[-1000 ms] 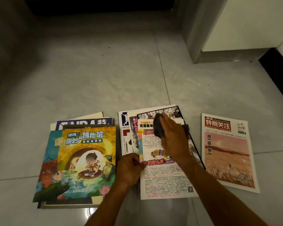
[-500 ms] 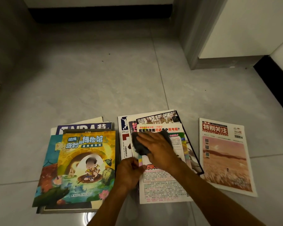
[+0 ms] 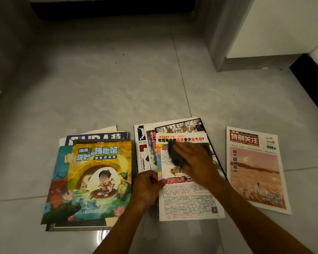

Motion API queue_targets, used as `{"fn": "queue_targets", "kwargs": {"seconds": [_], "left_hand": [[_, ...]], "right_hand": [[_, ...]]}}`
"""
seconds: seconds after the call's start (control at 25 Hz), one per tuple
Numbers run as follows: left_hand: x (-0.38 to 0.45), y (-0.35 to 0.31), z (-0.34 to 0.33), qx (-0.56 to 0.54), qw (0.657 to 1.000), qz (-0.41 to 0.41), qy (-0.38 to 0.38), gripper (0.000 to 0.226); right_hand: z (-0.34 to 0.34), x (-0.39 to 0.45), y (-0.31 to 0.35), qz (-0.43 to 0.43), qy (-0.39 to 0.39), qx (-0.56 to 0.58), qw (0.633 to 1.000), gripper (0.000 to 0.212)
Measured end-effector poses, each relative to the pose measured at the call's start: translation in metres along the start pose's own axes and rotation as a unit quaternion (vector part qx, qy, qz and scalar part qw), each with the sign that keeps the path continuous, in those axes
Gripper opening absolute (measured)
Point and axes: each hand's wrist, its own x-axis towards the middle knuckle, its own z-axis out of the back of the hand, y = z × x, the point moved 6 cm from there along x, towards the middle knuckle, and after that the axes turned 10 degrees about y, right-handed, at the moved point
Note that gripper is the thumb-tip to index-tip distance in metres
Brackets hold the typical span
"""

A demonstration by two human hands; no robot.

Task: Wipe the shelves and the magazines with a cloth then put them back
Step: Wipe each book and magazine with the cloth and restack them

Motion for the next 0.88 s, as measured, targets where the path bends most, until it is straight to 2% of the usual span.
{"fn": "queue_targets", "kwargs": {"seconds": [0.08,0.12,0.2,0.24,0.28,0.32,0.4,0.48,0.52,0.6,0.68,0.72,0.8,0.88], "left_hand": [[-0.001,0.001,-0.001,-0.007,1.0,0.005,0.0,0.023],[-0.001,0.002,0.0,-0.003,1.0,0.007,0.0,0.023],[-0.002,0.001,0.0,0.001,1.0,0.006,-0.001,0.024],[-0.002,0.001,0.0,-0.001,1.0,0.004,-0.004,0.026],[-0.001,0.0,0.001,-0.004,1.0,0.005,-0.005,0.026],[0.0,0.0,0.001,-0.009,1.0,0.008,-0.002,0.025],[-0.001,0.002,0.0,-0.017,1.0,0.012,0.007,0.021],[-0.002,0.004,0.002,-0.034,0.999,0.017,0.017,0.017],[-0.003,0.004,0.003,-0.048,0.998,0.023,0.025,0.016],[-0.005,0.002,0.006,-0.069,0.996,0.034,0.037,0.018],[-0.006,0.0,0.007,-0.071,0.996,0.039,0.041,0.018],[-0.006,0.001,0.007,-0.073,0.996,0.04,0.04,0.018],[-0.006,0.002,0.005,-0.076,0.996,0.038,0.036,0.015],[-0.005,0.005,0.004,-0.074,0.996,0.039,0.034,0.015]], "right_hand": [[0.01,0.014,-0.016,-0.13,-0.031,0.054,0.99,0.064],[0.007,0.017,-0.004,-0.132,-0.037,0.06,0.989,0.063],[-0.005,0.01,0.037,-0.001,0.005,0.027,1.0,0.064],[-0.008,0.005,0.043,0.071,0.018,-0.002,0.997,0.064],[-0.005,0.005,0.037,0.103,0.028,-0.017,0.994,0.065],[0.0,0.01,0.018,0.072,0.031,-0.019,0.997,0.065],[0.013,0.016,-0.015,-0.06,0.002,0.012,0.998,0.064],[0.011,0.002,-0.007,-0.134,-0.035,0.043,0.989,0.067],[0.001,-0.012,0.01,-0.122,-0.04,0.037,0.991,0.07],[-0.02,-0.052,0.049,-0.029,-0.025,0.002,0.999,0.074],[-0.029,-0.083,0.05,0.064,0.016,-0.042,0.997,0.075],[-0.031,-0.092,0.036,0.081,0.023,-0.061,0.995,0.072],[-0.023,-0.103,0.007,0.012,0.0,-0.029,0.999,0.065],[-0.025,-0.108,0.014,-0.092,-0.031,0.012,0.995,0.069]]}}
